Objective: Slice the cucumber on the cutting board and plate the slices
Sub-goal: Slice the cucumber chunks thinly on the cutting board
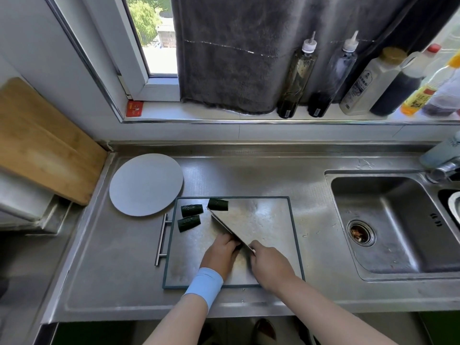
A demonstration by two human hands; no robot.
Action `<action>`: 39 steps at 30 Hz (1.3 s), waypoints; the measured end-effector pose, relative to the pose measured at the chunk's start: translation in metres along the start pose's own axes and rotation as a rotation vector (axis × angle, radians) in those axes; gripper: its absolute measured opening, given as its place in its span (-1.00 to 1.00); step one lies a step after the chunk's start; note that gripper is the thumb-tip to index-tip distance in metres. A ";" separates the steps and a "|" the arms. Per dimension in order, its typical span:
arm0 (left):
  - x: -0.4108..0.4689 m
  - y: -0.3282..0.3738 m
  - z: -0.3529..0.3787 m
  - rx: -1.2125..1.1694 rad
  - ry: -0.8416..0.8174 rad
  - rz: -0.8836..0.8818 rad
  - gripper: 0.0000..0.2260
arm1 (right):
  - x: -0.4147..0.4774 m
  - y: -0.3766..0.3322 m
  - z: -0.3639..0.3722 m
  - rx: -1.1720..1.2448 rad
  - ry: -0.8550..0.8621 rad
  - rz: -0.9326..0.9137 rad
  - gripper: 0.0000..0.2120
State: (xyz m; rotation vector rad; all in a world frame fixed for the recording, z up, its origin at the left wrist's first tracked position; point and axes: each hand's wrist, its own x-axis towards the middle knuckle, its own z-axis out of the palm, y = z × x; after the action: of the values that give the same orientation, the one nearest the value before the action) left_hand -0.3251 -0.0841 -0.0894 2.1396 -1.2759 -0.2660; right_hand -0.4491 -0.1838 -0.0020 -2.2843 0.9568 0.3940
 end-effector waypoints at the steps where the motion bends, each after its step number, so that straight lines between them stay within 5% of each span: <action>1: 0.000 -0.001 0.001 0.001 0.001 0.009 -0.86 | 0.001 -0.001 -0.001 0.000 -0.003 0.000 -0.77; 39: 0.000 0.002 0.002 -0.039 0.039 -0.093 -0.88 | -0.011 -0.002 -0.005 0.011 0.049 -0.034 -0.75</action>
State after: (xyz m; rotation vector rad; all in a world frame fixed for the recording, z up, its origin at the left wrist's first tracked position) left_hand -0.3278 -0.0855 -0.0899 2.1630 -1.1424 -0.2847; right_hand -0.4550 -0.1796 0.0078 -2.3065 0.9411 0.3194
